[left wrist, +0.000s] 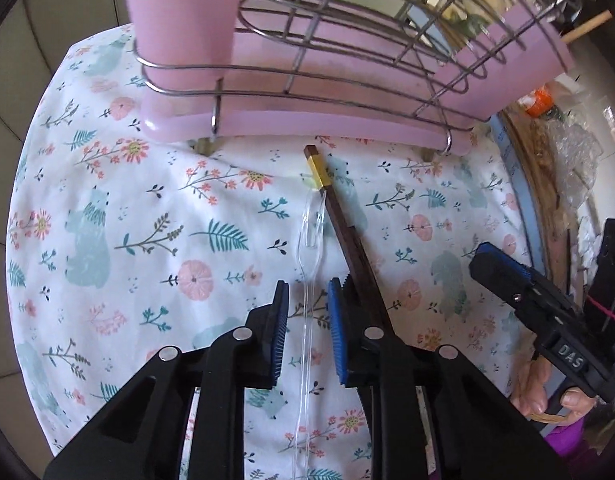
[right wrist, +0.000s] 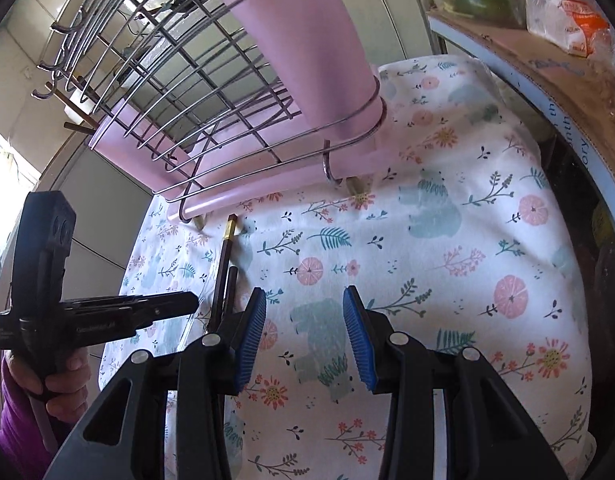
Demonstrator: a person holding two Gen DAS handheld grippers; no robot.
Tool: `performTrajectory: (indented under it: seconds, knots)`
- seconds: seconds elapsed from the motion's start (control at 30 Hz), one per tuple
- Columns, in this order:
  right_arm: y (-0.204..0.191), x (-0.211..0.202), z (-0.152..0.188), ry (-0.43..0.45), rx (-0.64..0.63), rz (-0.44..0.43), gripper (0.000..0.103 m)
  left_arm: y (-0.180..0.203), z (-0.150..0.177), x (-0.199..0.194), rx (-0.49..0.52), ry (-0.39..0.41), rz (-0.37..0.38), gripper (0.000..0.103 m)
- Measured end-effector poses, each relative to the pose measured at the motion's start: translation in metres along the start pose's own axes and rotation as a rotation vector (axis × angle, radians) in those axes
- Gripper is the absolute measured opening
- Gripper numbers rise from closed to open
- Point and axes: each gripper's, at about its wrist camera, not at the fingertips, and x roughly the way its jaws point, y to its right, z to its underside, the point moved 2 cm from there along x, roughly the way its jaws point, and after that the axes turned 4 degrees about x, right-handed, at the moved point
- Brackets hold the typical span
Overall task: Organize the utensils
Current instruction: 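Grasp the clear plastic fork with the left gripper while the right grasps a gold-tipped dark chopstick, then lift the fork and chopstick up over the pink cup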
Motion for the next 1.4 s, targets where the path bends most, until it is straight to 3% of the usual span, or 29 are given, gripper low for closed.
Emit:
performTrajectory:
  seconds: [0.17, 0.53, 0.7, 1.1, 1.13, 1.17, 1.2, 1.4]
  knots:
    - [-0.008, 0.005, -0.003, -0.017, -0.026, -0.007, 0.039, 0.004, 0.000, 0.011, 0.027, -0.017, -0.037, 0.004]
    - [-0.052, 0.037, -0.015, -0.137, -0.099, -0.063, 0.030, -0.038, 0.011, -0.015, -0.129, 0.082, -0.010, 0.004]
    - [-0.072, 0.061, -0.028, -0.202, -0.124, -0.051, 0.026, -0.056, 0.021, -0.023, -0.177, 0.104, -0.006, 0.004]
    - [-0.097, 0.104, -0.036, -0.259, -0.209, 0.110, 0.026, -0.067, 0.026, -0.014, -0.177, 0.082, 0.011, 0.004]
    - [-0.096, 0.106, -0.035, -0.256, -0.217, 0.121, 0.024, -0.068, 0.026, -0.015, -0.174, 0.079, 0.011, 0.004]
    - [-0.097, 0.106, -0.034, -0.253, -0.230, 0.134, 0.016, -0.068, 0.024, -0.013, -0.171, 0.074, 0.010, 0.004]
    - [-0.098, 0.107, -0.032, -0.257, -0.235, 0.120, 0.009, -0.062, 0.020, -0.008, -0.167, 0.068, 0.007, 0.004]
    - [-0.091, 0.104, -0.032, -0.233, -0.205, 0.080, 0.008, -0.058, 0.011, -0.004, -0.142, 0.055, -0.008, 0.004]
